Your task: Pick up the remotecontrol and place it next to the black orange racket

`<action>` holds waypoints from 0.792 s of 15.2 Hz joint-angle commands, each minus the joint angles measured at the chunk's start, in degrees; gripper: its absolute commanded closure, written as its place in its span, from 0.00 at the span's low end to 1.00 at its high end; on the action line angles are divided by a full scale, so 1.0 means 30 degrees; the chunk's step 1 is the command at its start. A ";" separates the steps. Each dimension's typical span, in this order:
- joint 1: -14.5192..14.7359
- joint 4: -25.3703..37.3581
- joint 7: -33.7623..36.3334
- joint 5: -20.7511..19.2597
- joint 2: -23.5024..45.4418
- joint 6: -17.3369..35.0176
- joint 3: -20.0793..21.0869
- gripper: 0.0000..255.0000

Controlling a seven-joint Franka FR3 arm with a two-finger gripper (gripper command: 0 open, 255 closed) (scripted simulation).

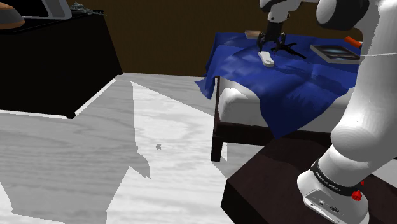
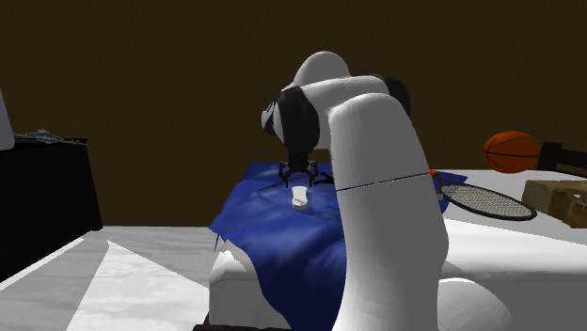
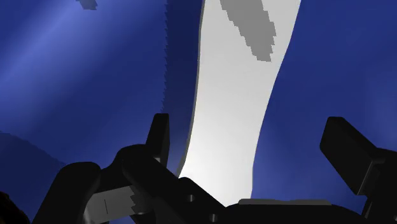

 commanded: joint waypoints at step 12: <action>-0.0246 -0.0559 -0.0096 0.0418 0.0952 0.1519 0.0070 0.00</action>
